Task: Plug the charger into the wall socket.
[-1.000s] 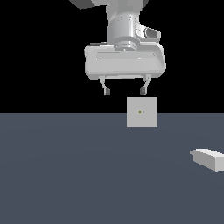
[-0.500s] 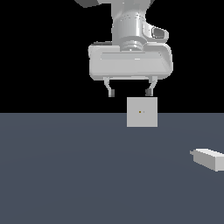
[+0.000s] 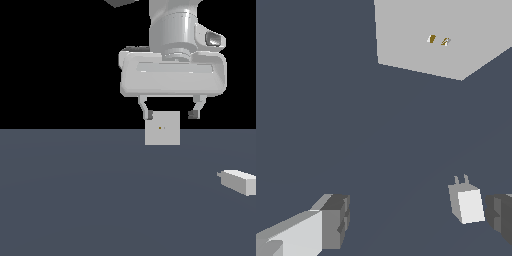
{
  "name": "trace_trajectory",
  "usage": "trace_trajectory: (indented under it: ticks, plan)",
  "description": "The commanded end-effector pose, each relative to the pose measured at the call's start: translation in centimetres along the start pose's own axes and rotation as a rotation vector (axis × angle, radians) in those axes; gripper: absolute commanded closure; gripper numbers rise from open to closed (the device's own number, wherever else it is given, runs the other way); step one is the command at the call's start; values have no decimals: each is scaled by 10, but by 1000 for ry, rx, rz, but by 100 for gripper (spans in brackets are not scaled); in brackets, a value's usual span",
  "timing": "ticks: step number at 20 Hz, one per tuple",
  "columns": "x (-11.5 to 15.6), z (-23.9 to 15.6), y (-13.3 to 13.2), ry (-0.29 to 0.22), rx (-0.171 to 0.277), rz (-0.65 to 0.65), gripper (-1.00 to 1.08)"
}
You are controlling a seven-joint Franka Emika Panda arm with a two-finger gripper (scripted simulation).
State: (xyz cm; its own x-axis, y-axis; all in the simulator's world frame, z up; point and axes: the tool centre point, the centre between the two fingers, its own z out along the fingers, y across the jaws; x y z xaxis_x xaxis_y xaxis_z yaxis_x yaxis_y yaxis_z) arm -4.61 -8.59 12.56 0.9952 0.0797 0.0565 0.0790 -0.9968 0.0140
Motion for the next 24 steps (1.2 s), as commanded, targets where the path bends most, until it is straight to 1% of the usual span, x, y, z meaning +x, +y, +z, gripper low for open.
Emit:
trace_trajectory:
  ticks: [1, 7, 13, 18, 24]
  plan:
    - [-10, 7, 13, 22, 2, -17, -92]
    - [-29, 25, 42, 73, 9, -58, -92]
    - [-42, 41, 66, 115, 18, -92, -92]
    - [-49, 52, 81, 140, 24, -112, -92]
    - [-53, 60, 92, 159, 30, -128, -92]
